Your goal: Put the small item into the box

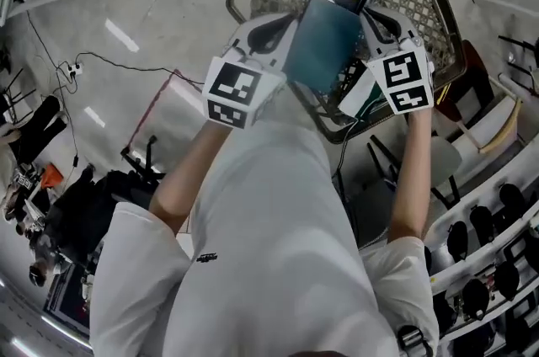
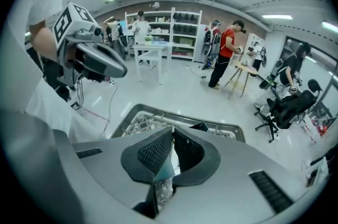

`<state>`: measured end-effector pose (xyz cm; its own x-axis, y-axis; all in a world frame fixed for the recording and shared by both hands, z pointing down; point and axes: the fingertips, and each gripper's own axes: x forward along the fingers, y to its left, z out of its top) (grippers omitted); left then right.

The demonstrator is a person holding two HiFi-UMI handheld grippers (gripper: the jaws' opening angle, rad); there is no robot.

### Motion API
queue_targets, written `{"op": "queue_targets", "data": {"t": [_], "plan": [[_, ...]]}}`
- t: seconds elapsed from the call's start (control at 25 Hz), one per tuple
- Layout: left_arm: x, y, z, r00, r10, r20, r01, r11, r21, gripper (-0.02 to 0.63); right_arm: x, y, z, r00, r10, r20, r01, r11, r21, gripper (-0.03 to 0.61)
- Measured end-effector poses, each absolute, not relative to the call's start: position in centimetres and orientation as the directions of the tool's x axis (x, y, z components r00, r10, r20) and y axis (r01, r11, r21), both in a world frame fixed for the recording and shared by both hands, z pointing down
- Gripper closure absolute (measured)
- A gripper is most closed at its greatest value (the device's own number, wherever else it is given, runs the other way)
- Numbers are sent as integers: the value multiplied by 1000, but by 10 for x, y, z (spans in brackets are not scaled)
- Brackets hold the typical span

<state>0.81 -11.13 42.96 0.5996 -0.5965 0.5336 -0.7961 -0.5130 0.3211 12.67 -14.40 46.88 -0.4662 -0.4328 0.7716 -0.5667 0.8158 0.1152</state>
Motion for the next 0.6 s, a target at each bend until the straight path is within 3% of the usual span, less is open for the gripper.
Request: {"op": "queue_targets", "data": {"t": [0.4,0.6], "plan": [[5,-88,367,613,-631,475,-785,-553,278,611,128,-110,345,-415,-754,509,-854,516,69,571],[-5,-84,329,610,-672,419,-790,-558,254,611,134,-87,301,-355,-839,413,-893,435,117,577]]}}
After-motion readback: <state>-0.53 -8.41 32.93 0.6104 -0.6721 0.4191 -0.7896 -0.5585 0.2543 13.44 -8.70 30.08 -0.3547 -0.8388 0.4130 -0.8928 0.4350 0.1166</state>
